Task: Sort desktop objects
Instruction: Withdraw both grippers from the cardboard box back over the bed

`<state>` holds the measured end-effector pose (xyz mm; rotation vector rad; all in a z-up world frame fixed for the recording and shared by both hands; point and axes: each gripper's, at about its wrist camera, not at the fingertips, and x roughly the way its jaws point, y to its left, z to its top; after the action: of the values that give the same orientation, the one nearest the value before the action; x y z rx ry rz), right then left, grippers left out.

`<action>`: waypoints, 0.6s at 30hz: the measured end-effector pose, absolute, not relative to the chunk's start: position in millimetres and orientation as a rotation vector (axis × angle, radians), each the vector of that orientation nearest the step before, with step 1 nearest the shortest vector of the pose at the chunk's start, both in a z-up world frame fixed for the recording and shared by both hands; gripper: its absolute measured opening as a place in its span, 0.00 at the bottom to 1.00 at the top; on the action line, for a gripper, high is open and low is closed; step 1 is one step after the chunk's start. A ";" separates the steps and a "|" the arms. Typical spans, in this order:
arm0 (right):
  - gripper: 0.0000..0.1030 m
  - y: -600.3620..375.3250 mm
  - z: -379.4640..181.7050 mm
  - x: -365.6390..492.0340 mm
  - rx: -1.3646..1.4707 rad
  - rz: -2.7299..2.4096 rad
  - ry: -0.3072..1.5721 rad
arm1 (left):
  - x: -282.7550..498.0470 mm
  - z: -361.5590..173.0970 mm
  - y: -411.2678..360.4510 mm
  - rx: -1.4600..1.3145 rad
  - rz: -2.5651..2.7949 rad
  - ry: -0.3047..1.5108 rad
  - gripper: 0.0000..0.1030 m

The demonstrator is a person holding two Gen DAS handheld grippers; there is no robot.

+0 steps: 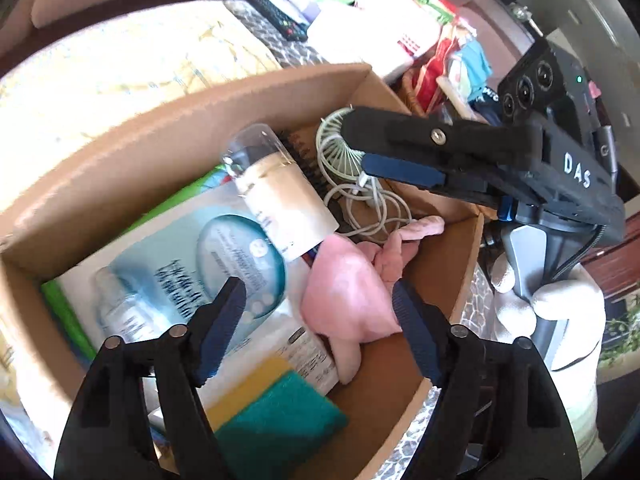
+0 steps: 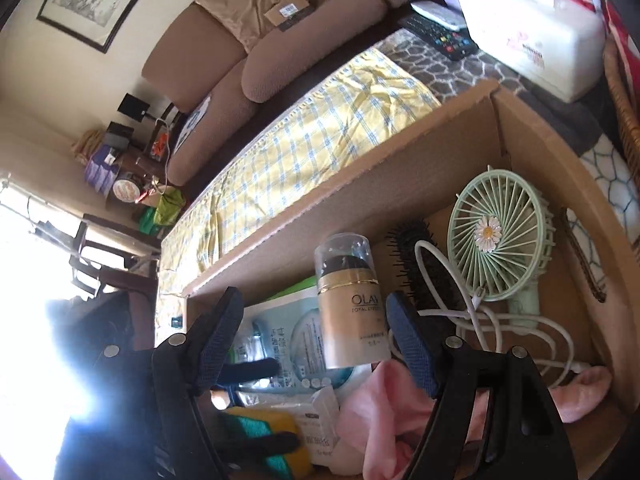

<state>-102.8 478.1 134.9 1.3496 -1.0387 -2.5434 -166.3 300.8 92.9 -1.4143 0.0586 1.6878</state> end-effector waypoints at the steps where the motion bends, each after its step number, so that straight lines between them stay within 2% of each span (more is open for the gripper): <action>1: 0.74 468.7 143.1 -99.7 1.326 -2.560 -1.006 | -164.5 103.1 286.3 -1.386 1.723 0.044 0.88; 3: 0.75 451.4 153.0 -91.5 1.309 -2.598 -0.932 | -160.5 119.3 256.9 -1.349 1.793 0.012 1.00; 11: 0.81 383.6 169.5 -63.4 1.314 -2.782 -0.615 | -128.0 154.8 172.1 -1.254 1.940 -0.087 1.00; 18: 0.85 317.8 183.0 -27.1 1.294 -2.802 -0.393 | -86.9 151.5 121.3 -1.217 2.013 -0.162 1.00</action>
<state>-27.1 317.8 183.0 1.2943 -0.3930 -2.8023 -86.9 121.3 151.5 -1.2174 -0.1616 2.0132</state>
